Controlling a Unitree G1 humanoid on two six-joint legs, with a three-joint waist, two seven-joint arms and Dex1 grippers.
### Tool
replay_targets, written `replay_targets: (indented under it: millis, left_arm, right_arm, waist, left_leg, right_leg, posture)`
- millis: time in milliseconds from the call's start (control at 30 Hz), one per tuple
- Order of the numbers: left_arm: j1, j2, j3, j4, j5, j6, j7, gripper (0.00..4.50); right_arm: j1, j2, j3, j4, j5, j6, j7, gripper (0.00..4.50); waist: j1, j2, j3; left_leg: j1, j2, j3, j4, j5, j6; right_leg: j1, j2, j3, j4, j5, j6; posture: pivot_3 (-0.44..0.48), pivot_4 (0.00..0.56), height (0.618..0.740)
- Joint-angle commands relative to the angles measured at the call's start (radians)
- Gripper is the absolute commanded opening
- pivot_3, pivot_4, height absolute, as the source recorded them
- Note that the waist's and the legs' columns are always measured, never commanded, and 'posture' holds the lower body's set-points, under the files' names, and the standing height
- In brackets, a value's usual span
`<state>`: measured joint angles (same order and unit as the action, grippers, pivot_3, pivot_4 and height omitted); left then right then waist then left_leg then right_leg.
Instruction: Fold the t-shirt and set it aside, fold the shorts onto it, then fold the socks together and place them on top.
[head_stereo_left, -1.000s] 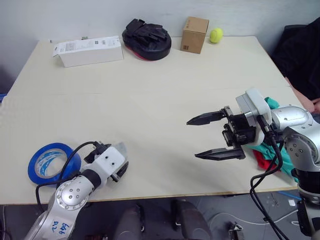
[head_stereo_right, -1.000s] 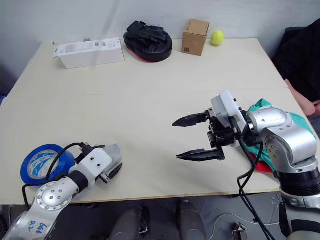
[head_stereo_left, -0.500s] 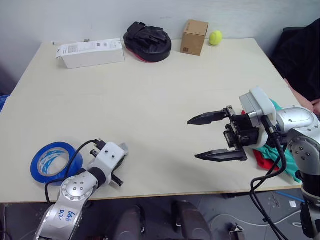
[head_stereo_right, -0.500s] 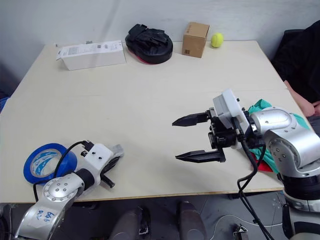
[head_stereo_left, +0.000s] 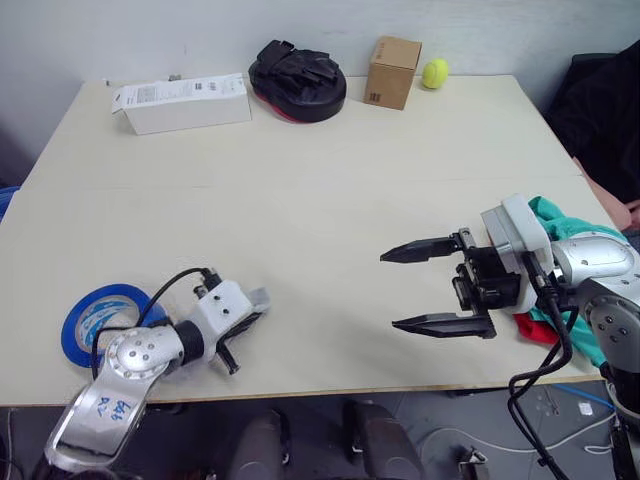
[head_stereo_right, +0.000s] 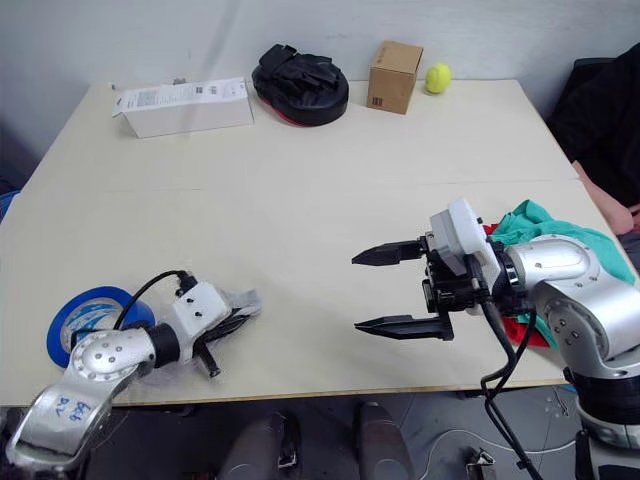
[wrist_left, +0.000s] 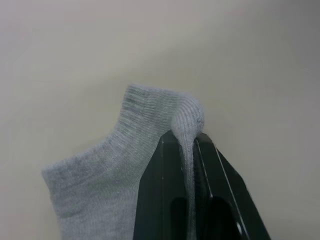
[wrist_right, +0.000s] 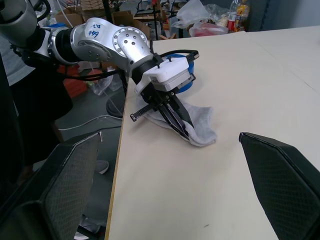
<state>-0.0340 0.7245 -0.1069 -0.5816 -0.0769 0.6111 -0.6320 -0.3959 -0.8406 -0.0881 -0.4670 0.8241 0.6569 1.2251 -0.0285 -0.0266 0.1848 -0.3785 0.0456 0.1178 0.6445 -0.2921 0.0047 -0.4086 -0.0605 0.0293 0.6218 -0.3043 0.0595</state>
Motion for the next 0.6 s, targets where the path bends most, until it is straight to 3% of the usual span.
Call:
replay_targets:
  millis: [33,133,200,333,600]
  left_arm:
    - [-0.111,-0.006,-0.085,0.066,0.028,-0.105,-0.058,0.01]
    - [-0.238,-0.033,-0.179,0.141,0.053,-0.165,-0.119,0.01]
    - [-0.313,-0.071,-0.246,0.19,0.076,-0.189,-0.148,0.01]
    - [-0.422,-0.145,-0.369,0.27,0.131,-0.226,-0.197,0.01]
    - [-0.499,-0.224,-0.44,0.391,0.196,-0.296,-0.234,0.01]
  right_arm:
    - [0.003,-0.011,-0.03,-0.035,0.016,-0.009,-0.018,4.5]
    - [0.01,-0.017,-0.036,-0.041,0.018,-0.008,-0.027,4.5]
    - [0.019,-0.024,-0.042,-0.048,0.02,-0.007,-0.031,4.5]
    - [0.058,-0.059,-0.049,-0.065,-0.003,-0.022,-0.016,4.5]
    - [0.17,-0.111,-0.045,-0.067,-0.148,-0.143,0.003,4.5]
  waist:
    - [0.0,0.0,0.0]
    - [0.001,0.0,0.0]
    - [0.001,0.0,0.0]
    - [0.002,0.0,0.0]
    - [0.002,0.0,0.0]
  left_leg:
    - [0.0,0.0,0.0,0.0,0.0,0.0]
    - [-0.005,0.0,0.0,0.0,0.001,0.002]
    - [-0.008,0.0,-0.001,0.001,0.003,0.005]
    - [-0.011,0.0,-0.001,0.001,0.002,0.006]
    - [-0.011,0.001,-0.001,0.006,0.001,0.008]
  right_leg:
    - [0.0,0.0,0.0,0.0,0.0,0.0]
    - [-0.005,0.0,-0.001,-0.001,0.001,0.003]
    - [-0.007,0.0,-0.003,-0.001,0.008,0.015]
    - [-0.008,0.001,-0.004,-0.001,0.008,0.015]
    - [-0.007,0.005,-0.003,0.0,0.009,0.019]
  posture:
    - [0.0,0.15,0.74]
    - [0.0,0.15,0.74]
    - [0.0,0.15,0.74]
    - [0.0,0.15,0.74]
    - [0.0,0.15,0.74]
